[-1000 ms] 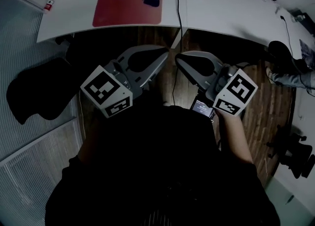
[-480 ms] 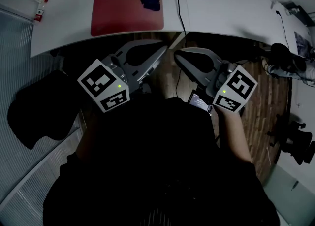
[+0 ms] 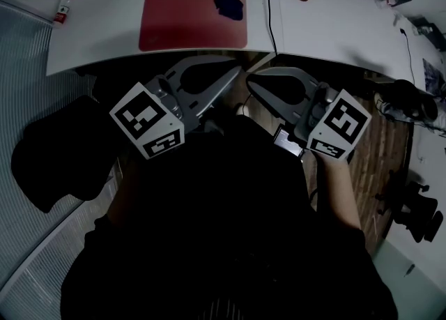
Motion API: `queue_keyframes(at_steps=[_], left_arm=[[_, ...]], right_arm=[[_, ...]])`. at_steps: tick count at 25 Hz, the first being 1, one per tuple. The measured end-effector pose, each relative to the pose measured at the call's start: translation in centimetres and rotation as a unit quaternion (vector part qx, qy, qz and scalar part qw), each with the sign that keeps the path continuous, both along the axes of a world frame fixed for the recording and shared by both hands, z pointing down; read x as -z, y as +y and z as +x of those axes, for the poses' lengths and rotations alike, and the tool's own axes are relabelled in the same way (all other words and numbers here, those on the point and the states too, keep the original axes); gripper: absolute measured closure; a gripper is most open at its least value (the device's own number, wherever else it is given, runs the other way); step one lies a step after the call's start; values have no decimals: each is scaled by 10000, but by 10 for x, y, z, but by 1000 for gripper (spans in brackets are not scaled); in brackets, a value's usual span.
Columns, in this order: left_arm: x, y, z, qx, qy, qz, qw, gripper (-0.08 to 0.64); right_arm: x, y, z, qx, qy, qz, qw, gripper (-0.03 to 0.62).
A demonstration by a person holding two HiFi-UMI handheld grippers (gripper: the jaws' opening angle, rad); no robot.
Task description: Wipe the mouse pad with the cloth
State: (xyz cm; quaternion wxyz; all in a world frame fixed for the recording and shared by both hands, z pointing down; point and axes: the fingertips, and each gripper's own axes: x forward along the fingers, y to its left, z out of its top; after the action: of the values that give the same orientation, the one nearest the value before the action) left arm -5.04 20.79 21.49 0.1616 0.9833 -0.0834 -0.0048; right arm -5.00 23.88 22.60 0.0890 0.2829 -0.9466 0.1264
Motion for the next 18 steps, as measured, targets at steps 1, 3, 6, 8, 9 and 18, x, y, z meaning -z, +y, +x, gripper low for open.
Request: queue_keyframes(at_steps=[1,3,6,8,9,18], left_arm=[[-2,-2,0,15,-29,-14,10000,552],[-6,-5,1,15,-99,-71,9999,552],[-6,-15,7,-96,-157,-7,9998,552],[-3,-26,12,-106,-189,69,9997,552],[-2,-33,15,-94,-205,85,9997,552],[9,-105,54,87,-248,260,9993,552]], right_arm=[[-1,-3,-1,49,59,9,10000,588],[-4,-9,-1,96,84,-7,9999,588],[-6,-25,3,160,63,-16,9999,588],[-7,-37,7,242,105,-17,9997,588],[-7,-45,9,284,113,-28,9995,588],[-4,-123,46,482,63,2,9988,588]])
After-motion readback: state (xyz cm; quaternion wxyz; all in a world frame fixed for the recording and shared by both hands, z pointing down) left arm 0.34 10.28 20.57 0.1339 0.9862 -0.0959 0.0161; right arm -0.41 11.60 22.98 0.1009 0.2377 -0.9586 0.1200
